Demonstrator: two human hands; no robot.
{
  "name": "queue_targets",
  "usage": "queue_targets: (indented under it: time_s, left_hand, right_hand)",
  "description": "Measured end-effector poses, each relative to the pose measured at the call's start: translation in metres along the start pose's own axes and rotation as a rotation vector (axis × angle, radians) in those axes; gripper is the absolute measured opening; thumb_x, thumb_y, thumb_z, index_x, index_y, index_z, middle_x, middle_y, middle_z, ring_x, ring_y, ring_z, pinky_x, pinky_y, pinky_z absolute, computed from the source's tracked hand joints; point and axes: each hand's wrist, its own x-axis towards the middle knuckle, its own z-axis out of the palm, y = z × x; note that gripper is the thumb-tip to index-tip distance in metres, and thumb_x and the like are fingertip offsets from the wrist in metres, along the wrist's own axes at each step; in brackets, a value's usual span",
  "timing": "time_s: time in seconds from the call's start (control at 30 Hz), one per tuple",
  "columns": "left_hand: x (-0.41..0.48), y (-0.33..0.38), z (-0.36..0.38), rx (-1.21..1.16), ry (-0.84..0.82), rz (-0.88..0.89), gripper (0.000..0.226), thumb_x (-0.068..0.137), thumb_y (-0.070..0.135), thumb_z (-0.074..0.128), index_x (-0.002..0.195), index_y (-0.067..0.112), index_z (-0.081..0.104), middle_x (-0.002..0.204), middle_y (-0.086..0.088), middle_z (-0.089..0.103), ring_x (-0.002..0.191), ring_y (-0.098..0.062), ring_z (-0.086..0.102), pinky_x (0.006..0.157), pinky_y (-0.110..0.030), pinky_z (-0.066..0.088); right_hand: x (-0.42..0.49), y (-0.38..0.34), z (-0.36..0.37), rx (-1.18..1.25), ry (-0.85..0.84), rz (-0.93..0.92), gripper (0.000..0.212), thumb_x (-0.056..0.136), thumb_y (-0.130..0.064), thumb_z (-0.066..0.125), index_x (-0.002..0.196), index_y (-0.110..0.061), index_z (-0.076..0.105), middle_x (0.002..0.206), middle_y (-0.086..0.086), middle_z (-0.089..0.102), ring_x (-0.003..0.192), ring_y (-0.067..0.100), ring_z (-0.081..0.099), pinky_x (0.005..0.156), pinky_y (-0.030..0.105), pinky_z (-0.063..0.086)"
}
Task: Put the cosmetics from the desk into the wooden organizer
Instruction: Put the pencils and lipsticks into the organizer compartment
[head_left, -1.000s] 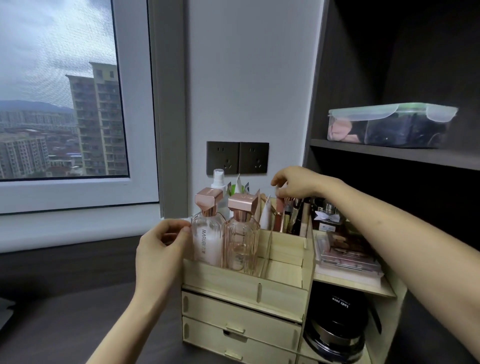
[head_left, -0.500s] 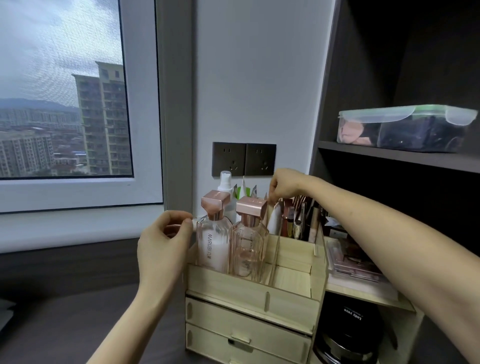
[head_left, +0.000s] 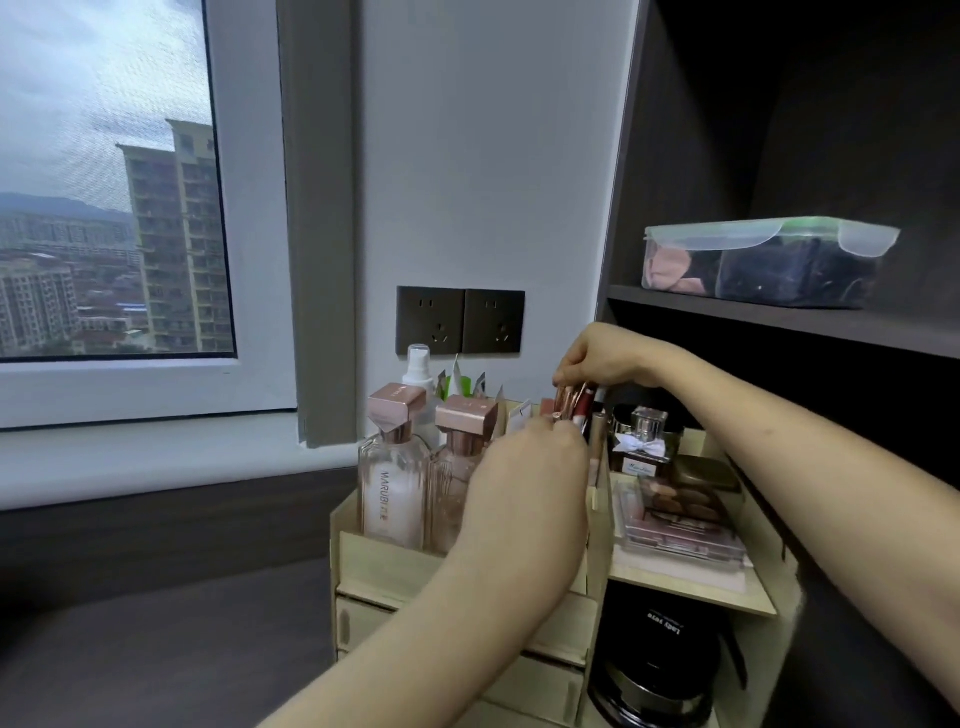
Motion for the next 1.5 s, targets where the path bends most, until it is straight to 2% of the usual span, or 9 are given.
queue_targets:
  time_s: [0.27, 0.4, 0.53, 0.63, 0.83, 1.03, 1.23, 1.37, 1.5]
  left_hand:
    - [0.052, 0.000, 0.045, 0.043, -0.294, -0.207, 0.030, 0.087, -0.003, 0.041, 0.111, -0.001, 0.058, 0.119, -0.016, 0.060, 0.111, -0.030, 0.057, 0.082, -0.032, 0.047]
    - [0.072, 0.001, 0.060, 0.026, -0.422, -0.253, 0.030, 0.092, 0.007, 0.042, 0.119, 0.001, 0.054, 0.123, -0.015, 0.058, 0.116, -0.030, 0.054, 0.091, -0.032, 0.040]
    - [0.086, -0.007, 0.070, -0.175, -0.345, -0.381, 0.028, 0.091, 0.011, 0.049, 0.118, 0.004, 0.054, 0.123, -0.013, 0.059, 0.117, -0.027, 0.054, 0.093, -0.028, 0.042]
    - [0.089, -0.010, 0.075, -0.296, -0.255, -0.482, 0.024, 0.090, 0.010, 0.053, 0.113, 0.005, 0.058, 0.116, -0.015, 0.063, 0.111, -0.029, 0.058, 0.087, -0.029, 0.045]
    - [0.099, -0.010, 0.075, -0.228, -0.276, -0.493, 0.021, 0.090, 0.008, 0.051, 0.109, 0.003, 0.060, 0.114, -0.014, 0.064, 0.108, -0.029, 0.060, 0.089, -0.031, 0.047]
    - [0.108, -0.009, 0.065, -0.127, -0.308, -0.412, 0.028, 0.089, 0.005, 0.050, 0.117, 0.004, 0.054, 0.121, -0.014, 0.059, 0.114, -0.029, 0.056, 0.093, -0.033, 0.044]
    - [0.096, -0.014, 0.074, -0.037, -0.379, -0.374, 0.026, 0.089, 0.004, 0.049, 0.114, 0.001, 0.056, 0.118, -0.015, 0.061, 0.113, -0.028, 0.056, 0.096, -0.032, 0.042]
    - [0.092, -0.015, 0.075, -0.078, -0.214, -0.366, 0.019, 0.088, 0.003, 0.050, 0.104, 0.003, 0.061, 0.110, -0.015, 0.065, 0.108, -0.029, 0.059, 0.093, -0.031, 0.044]
    - [0.092, -0.014, 0.077, -0.219, -0.126, -0.430, 0.018, 0.088, 0.002, 0.050, 0.101, 0.002, 0.062, 0.105, -0.017, 0.066, 0.104, -0.033, 0.060, 0.082, -0.036, 0.049]
  right_hand:
    - [-0.011, 0.011, -0.006, 0.130, -0.102, 0.028, 0.023, 0.094, -0.021, 0.054, 0.105, -0.011, 0.071, 0.090, 0.004, 0.069, 0.074, 0.016, 0.062, 0.067, 0.028, 0.057]
    - [-0.017, 0.015, -0.014, 0.136, -0.218, 0.043, 0.029, 0.095, -0.029, 0.052, 0.120, -0.020, 0.061, 0.105, -0.002, 0.062, 0.093, 0.016, 0.062, 0.069, 0.023, 0.052]
    - [-0.020, 0.023, -0.021, 0.174, -0.496, -0.026, 0.064, 0.083, -0.027, 0.068, 0.139, -0.015, 0.040, 0.126, 0.006, 0.055, 0.105, 0.012, 0.055, 0.085, 0.021, 0.044]
    - [-0.021, 0.028, -0.022, 0.138, -0.515, -0.048, 0.091, 0.073, -0.021, 0.076, 0.147, -0.017, 0.024, 0.140, 0.004, 0.046, 0.120, 0.017, 0.049, 0.101, 0.028, 0.039]
    - [-0.015, 0.027, -0.014, 0.077, -0.276, -0.055, 0.053, 0.080, -0.019, 0.073, 0.129, -0.016, 0.054, 0.101, 0.006, 0.068, 0.091, 0.017, 0.064, 0.087, 0.029, 0.048]
    - [-0.012, 0.020, -0.014, -0.002, -0.271, -0.062, 0.040, 0.081, -0.024, 0.070, 0.119, -0.012, 0.063, 0.096, 0.004, 0.069, 0.086, 0.016, 0.063, 0.082, 0.030, 0.050]
    - [-0.024, 0.020, -0.019, 0.016, -0.175, -0.158, 0.063, 0.079, -0.035, 0.071, 0.136, -0.028, 0.045, 0.114, 0.002, 0.064, 0.086, 0.005, 0.059, 0.078, 0.023, 0.047]
    - [-0.040, 0.011, -0.024, 0.001, -0.139, -0.284, 0.029, 0.083, -0.032, 0.067, 0.112, -0.033, 0.063, 0.109, -0.006, 0.065, 0.085, 0.001, 0.059, 0.076, 0.020, 0.046]
    - [-0.054, -0.003, -0.020, -0.084, -0.220, -0.331, 0.024, 0.083, -0.040, 0.065, 0.104, -0.031, 0.067, 0.100, -0.017, 0.064, 0.086, -0.002, 0.059, 0.077, 0.017, 0.045]
